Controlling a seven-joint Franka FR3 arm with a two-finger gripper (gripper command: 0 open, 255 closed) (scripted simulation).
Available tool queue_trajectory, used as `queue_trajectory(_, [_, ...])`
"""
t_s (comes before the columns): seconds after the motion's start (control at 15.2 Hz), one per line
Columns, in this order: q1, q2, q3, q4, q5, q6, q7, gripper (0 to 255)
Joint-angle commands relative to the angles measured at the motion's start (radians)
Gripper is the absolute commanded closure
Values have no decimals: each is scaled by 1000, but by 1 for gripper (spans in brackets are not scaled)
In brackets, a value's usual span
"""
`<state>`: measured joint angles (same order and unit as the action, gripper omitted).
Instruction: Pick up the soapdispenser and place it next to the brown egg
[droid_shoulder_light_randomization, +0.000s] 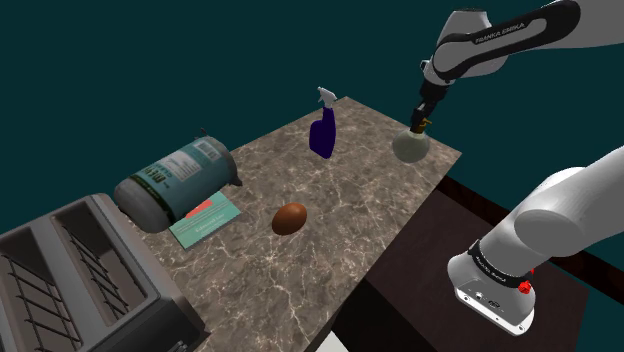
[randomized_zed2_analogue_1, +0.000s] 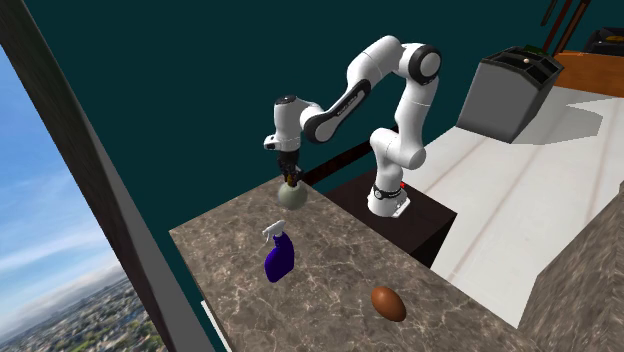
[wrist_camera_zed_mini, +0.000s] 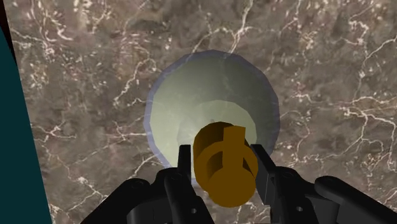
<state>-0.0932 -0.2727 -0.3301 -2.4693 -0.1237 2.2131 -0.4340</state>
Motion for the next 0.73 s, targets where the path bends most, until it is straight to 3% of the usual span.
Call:
queue_trajectory(0.0, [0,-14,3,15,-2,-29,2,255])
queue_trajectory(0.66, [-1,-73,19,103,-6,-174,8,255])
